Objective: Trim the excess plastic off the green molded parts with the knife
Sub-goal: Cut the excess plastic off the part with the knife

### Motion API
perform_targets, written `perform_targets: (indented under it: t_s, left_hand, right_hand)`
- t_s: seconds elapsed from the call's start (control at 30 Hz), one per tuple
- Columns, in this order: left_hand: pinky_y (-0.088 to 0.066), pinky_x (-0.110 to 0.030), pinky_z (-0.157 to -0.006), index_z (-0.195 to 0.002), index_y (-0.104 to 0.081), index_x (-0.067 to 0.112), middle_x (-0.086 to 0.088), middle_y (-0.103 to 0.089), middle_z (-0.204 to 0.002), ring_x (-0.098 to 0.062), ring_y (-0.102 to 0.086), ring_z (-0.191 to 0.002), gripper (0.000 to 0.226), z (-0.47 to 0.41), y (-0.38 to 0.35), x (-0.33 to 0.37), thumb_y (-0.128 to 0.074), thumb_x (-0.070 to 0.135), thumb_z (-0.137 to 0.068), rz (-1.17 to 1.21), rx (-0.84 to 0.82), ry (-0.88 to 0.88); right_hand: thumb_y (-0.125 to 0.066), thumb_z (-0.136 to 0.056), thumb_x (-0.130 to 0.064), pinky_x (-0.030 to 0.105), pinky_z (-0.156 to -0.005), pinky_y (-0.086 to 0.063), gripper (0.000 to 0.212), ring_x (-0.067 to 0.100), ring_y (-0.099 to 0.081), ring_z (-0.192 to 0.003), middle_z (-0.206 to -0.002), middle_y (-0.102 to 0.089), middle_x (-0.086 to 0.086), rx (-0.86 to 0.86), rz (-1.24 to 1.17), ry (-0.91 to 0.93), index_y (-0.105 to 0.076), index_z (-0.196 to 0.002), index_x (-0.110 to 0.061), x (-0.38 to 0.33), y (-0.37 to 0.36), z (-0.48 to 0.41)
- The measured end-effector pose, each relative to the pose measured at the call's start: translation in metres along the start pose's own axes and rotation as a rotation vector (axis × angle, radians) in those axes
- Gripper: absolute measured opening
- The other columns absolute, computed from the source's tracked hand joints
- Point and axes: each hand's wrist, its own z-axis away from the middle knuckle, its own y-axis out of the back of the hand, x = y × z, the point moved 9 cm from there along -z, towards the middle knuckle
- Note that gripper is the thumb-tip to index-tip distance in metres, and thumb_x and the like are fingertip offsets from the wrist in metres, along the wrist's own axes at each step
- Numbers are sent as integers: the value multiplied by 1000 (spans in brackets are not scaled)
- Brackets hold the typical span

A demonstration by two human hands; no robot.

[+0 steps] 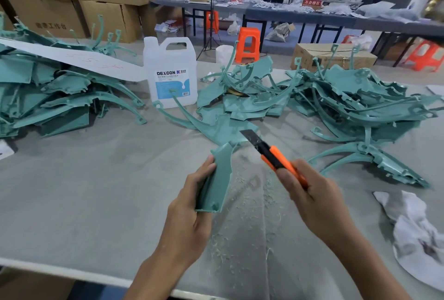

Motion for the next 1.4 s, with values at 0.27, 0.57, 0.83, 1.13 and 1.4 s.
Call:
perform_targets:
  t_s: [0.27,0.57,0.83,1.13,1.4]
  left_hand:
    - [-48,-24,-73,-130,-55,45,5,-63,-110,-16,-61,-103,35,3,1,11,-55,43,-95,155,109,138]
    - [-44,-9,-68,-113,-58,49,23,-63,-88,4,-57,-76,21,1,-5,14,-56,50,-92,198,95,197]
    - [-53,-32,-81,-118,-62,45,15,-64,-95,-7,-60,-86,28,2,-4,14,-59,48,-91,307,125,238]
    - [-50,-47,-103,-132,-65,22,-10,-59,-142,-28,-58,-129,51,16,-52,4,-75,39,-85,1165,-50,687]
    - [-59,-30,-69,-113,-71,3,-17,-75,-99,-22,-73,-81,33,26,-16,-56,-71,21,-85,898,164,821]
  right_hand:
    - [-39,-92,-69,38,-44,-40,43,17,-52,-48,-62,-59,2,114,29,-150,-51,-84,-29,22,-1,-5]
    - [-35,-92,-72,23,-45,-34,39,8,-50,-47,-59,-57,-10,-4,-10,-45,-49,-87,-36,-11,-27,7]
    - [-36,-93,-73,21,-46,-37,38,9,-55,-51,-65,-61,-13,7,14,-88,-51,-84,-39,-5,-26,3]
    - [-65,-89,-54,31,-38,-45,25,20,-59,-50,-82,-63,-9,196,-607,-337,-50,-93,-35,25,-33,12]
    - [-78,-82,-38,26,-33,-36,33,20,-51,-42,-70,-65,-2,16,-630,-348,-48,-92,-27,60,-32,-1]
